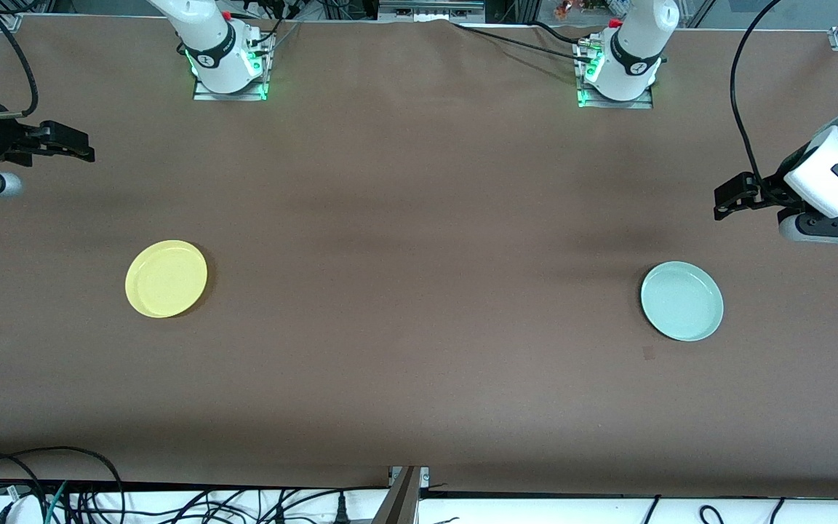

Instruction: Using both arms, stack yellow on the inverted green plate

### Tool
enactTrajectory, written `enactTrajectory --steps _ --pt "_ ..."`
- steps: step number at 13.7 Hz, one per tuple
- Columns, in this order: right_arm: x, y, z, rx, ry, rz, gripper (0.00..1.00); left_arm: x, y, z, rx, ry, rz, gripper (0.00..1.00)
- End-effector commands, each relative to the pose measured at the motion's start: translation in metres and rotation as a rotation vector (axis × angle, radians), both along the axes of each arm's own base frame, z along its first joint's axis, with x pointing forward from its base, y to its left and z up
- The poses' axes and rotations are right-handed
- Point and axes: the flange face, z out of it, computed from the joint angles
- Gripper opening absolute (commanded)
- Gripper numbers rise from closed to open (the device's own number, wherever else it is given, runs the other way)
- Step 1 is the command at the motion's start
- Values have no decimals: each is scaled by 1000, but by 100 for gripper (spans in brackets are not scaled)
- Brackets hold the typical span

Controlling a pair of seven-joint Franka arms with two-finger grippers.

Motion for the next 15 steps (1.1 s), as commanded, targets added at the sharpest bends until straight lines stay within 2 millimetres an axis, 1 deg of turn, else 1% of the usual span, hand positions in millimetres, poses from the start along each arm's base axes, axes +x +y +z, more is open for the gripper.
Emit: enactTrajectory --steps 1,8,12,15 --pt "0 -1 2 -5 -8 2 100 -4 -2 6 -17 -29 5 100" --pt "0 -2 2 -4 -8 0 100 -3 -4 7 -17 -25 4 100" --pt "0 -2 2 -3 -8 0 100 -2 2 3 -16 -19 13 100" --pt "0 -2 1 -5 -7 0 100 1 3 0 -17 -16 15 100"
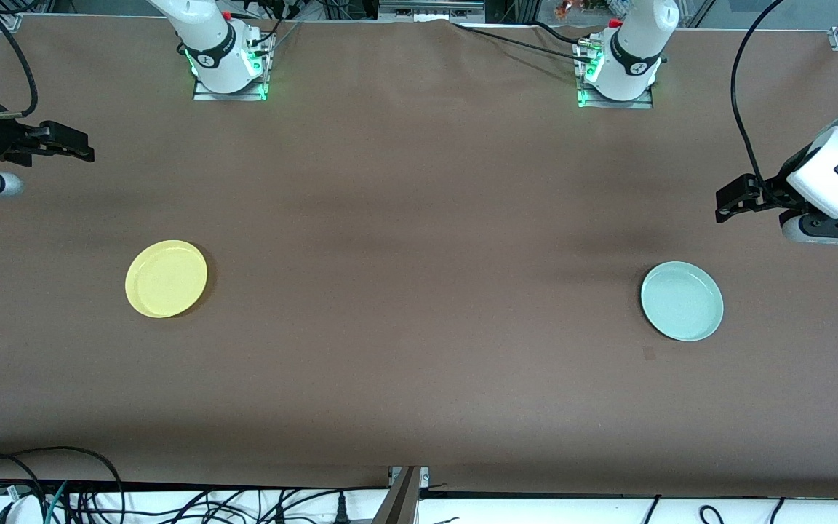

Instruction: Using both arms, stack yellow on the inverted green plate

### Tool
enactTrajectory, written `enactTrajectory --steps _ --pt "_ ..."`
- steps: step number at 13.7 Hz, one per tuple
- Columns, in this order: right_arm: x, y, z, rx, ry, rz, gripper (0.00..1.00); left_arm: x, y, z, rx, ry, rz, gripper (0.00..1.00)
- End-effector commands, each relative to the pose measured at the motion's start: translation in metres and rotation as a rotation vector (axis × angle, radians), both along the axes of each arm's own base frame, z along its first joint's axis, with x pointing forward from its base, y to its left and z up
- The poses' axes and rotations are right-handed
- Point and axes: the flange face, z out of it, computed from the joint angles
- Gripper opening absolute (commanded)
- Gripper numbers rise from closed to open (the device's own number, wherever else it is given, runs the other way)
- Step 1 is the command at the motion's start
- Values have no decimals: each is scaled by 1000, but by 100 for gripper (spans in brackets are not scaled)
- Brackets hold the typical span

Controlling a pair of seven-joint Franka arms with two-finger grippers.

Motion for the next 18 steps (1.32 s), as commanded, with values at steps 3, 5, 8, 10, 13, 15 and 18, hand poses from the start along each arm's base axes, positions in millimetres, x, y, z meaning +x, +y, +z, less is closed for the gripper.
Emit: enactTrajectory --steps 3,5,8,10,13,15,18 --pt "0 -2 1 -5 -7 0 100 -1 1 -2 -16 2 9 100" --pt "0 -2 1 -5 -7 0 100 -2 3 -2 -15 5 12 100" --pt "1 0 -1 -6 -4 5 100 -2 5 -4 -15 8 15 100" --pt "3 0 4 -7 -16 6 100 -2 6 -3 -15 6 18 100" --pt "5 -1 1 -7 -10 6 100 5 6 -10 -18 8 19 100" --pt "7 -2 2 -5 -15 6 100 6 3 -6 -14 0 8 100" --pt "9 -2 2 -5 -15 8 100 6 2 -7 -9 1 2 100"
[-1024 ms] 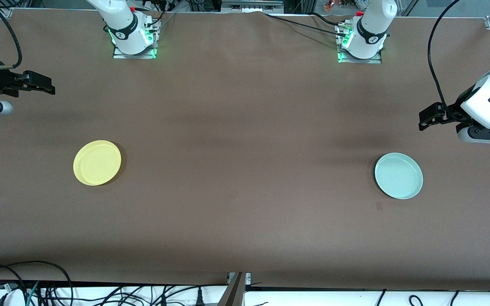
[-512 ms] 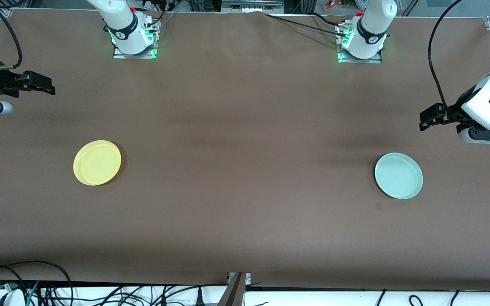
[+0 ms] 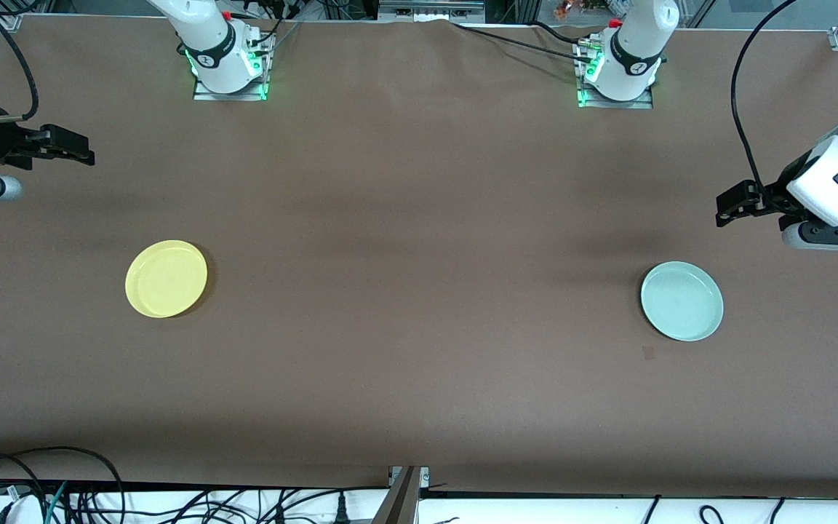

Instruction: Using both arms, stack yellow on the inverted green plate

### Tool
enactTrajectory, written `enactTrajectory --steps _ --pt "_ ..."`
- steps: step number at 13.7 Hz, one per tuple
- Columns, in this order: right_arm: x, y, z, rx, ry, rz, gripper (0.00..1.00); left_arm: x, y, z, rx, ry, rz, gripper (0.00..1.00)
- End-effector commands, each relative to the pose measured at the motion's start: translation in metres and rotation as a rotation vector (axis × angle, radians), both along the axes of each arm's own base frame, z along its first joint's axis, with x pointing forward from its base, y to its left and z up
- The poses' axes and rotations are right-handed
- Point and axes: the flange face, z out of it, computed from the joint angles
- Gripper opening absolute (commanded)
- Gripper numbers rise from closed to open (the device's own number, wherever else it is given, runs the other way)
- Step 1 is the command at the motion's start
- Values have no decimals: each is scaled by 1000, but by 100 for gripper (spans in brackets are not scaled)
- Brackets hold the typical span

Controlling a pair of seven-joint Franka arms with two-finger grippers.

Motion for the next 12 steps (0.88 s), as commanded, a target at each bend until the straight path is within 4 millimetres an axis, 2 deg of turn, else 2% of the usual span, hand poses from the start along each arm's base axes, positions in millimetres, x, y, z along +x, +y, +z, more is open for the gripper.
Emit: enactTrajectory --steps 1,12 --pt "5 -2 4 -5 -8 6 100 3 -1 1 -6 -9 -4 100" --pt "6 -3 1 -3 -2 1 100 7 -3 -1 -9 -23 1 100"
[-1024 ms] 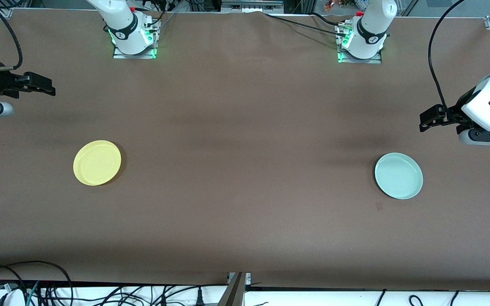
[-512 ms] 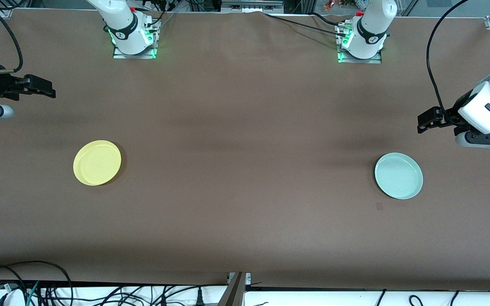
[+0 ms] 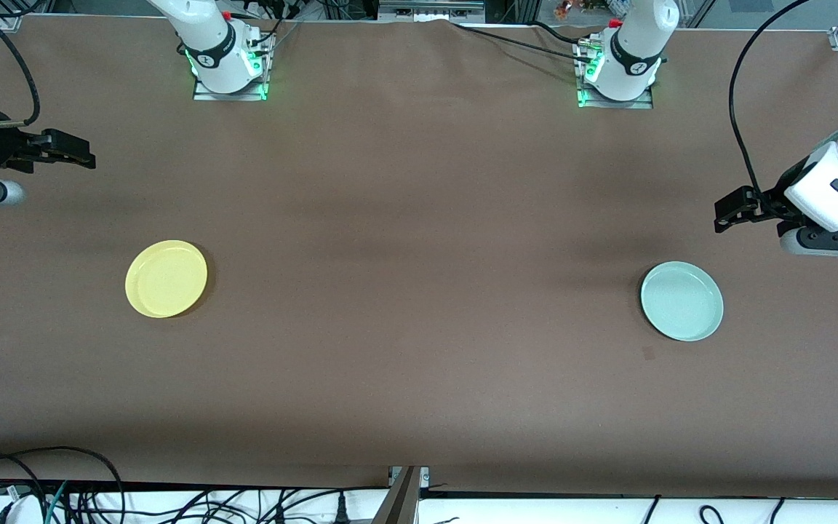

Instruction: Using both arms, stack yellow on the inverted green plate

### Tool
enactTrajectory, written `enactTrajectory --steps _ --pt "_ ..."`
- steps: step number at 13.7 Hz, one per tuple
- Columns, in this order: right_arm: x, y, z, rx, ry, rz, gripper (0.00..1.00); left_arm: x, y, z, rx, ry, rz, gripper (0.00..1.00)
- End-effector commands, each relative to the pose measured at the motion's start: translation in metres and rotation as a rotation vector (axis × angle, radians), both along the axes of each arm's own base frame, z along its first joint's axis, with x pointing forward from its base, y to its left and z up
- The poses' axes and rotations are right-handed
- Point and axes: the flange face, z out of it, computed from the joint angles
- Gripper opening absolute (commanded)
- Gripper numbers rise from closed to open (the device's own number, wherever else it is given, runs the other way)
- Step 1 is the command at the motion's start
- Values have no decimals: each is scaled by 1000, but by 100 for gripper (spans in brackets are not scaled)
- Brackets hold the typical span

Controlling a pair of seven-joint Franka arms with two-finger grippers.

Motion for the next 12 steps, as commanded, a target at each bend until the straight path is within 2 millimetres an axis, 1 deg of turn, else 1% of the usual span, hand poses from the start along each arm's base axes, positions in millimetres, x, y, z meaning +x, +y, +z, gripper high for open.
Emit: enactTrajectory --steps 1,5,9,10,12 --pt "3 -3 5 -3 -6 2 100 2 -2 1 -7 -4 5 100" --pt "3 -3 6 -3 -8 2 100 8 -1 6 -8 -53 6 100" --pt "3 -3 6 -3 -8 1 100 10 8 -2 -8 -38 23 100" --pt "3 -3 6 -3 -8 -1 100 10 11 -2 -14 -38 30 100" --pt "3 -3 6 -3 -6 -1 100 9 11 -1 -14 -38 30 100"
